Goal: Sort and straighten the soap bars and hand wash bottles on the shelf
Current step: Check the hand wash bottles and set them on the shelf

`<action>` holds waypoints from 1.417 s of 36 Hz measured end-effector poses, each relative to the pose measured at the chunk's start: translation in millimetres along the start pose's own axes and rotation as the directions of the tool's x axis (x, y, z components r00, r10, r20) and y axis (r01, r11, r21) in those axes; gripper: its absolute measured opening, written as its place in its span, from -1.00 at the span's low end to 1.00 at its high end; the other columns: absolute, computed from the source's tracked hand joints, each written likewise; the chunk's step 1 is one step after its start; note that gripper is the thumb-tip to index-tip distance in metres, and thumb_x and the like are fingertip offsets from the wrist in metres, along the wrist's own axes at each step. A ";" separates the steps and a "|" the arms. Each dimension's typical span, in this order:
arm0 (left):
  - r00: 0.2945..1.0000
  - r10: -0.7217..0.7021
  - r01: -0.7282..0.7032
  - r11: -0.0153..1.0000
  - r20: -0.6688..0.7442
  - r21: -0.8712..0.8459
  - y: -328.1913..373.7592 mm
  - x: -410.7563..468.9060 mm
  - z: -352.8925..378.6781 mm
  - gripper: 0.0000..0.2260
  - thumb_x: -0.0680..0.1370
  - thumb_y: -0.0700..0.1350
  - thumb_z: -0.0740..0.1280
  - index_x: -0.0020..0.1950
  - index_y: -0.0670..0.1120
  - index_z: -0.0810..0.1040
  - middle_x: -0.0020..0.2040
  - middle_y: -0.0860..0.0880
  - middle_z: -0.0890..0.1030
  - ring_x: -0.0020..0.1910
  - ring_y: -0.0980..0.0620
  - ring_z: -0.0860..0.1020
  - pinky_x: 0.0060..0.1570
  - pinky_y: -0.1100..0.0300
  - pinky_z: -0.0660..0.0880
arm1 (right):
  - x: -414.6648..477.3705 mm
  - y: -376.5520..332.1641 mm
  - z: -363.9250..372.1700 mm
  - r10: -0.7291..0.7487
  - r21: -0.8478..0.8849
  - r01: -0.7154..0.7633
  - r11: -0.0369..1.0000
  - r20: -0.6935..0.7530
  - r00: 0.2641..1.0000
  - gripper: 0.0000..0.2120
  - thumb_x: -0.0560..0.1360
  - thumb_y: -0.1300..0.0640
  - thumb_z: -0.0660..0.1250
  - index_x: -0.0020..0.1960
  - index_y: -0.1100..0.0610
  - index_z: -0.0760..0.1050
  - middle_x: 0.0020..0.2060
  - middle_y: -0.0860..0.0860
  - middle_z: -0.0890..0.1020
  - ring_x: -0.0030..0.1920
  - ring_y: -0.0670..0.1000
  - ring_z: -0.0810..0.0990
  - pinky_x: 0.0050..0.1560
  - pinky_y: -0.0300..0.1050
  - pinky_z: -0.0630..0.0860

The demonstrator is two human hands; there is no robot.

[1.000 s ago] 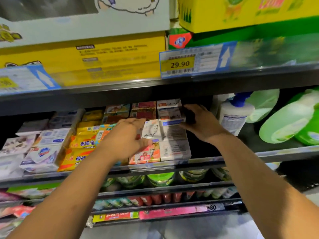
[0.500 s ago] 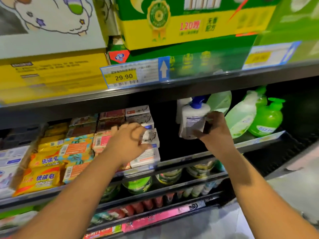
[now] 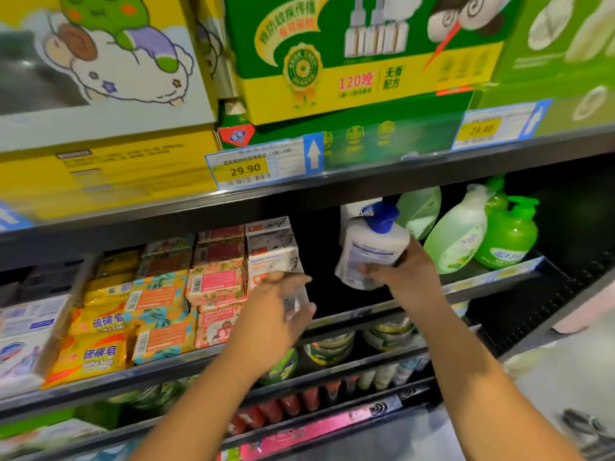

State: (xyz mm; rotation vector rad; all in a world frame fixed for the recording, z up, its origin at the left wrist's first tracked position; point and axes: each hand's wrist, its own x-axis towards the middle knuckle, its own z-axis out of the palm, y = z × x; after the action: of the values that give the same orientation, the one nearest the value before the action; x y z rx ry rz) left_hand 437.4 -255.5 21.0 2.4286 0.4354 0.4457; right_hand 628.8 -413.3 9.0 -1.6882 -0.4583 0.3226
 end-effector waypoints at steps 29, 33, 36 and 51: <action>0.857 -0.310 0.342 -0.257 0.412 -0.904 43.9 -82.2 11.7 -0.10 0.23 0.16 0.64 0.47 -0.10 0.38 0.32 -0.21 0.58 0.27 -0.20 0.58 0.06 -0.06 0.61 | -185.8 -31.7 28.2 0.401 0.244 -0.502 0.830 0.366 0.840 -0.72 0.51 0.16 0.44 0.21 0.09 0.53 0.02 -0.05 0.73 0.00 -0.11 0.70 -0.12 -0.29 0.57; 0.891 -0.237 0.332 -0.243 0.387 -0.912 39.4 -85.6 11.5 -0.18 0.34 0.07 0.61 0.48 -0.19 0.36 0.37 -0.28 0.51 0.34 -0.28 0.51 0.24 -0.21 0.50 | -195.1 -26.9 39.8 0.340 0.385 -0.398 0.833 0.211 0.916 -0.64 0.46 0.31 0.47 0.21 0.18 0.49 -0.02 0.03 0.74 0.06 0.05 0.70 0.06 -0.08 0.63; 0.885 -0.311 0.307 -0.167 0.345 -0.937 40.7 -84.7 9.6 -0.52 0.51 0.01 0.40 0.34 -0.21 0.48 0.27 -0.25 0.60 0.21 -0.22 0.61 0.12 -0.17 0.59 | -200.9 -23.4 42.4 0.255 0.358 -0.261 0.896 0.064 0.965 -0.53 0.37 0.37 0.54 0.17 0.12 0.45 -0.05 -0.03 0.72 0.02 0.06 0.70 -0.01 -0.04 0.66; 0.879 -0.319 0.307 -0.186 0.353 -0.933 31.0 -85.1 -2.4 -0.30 0.12 0.12 0.66 0.19 -0.12 0.65 0.04 -0.21 0.67 -0.02 -0.18 0.67 -0.13 -0.10 0.62 | -222.4 -13.9 49.4 0.202 0.374 -0.255 0.892 0.176 0.963 -0.46 0.26 -0.07 0.57 0.18 0.05 0.55 0.05 0.01 0.70 0.09 0.07 0.67 0.02 -0.13 0.60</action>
State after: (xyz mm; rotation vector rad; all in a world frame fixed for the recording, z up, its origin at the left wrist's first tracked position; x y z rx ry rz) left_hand 367.0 -312.3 24.6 0.6558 0.4309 0.3201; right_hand 408.7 -473.5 4.6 -1.3284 -0.2660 0.6608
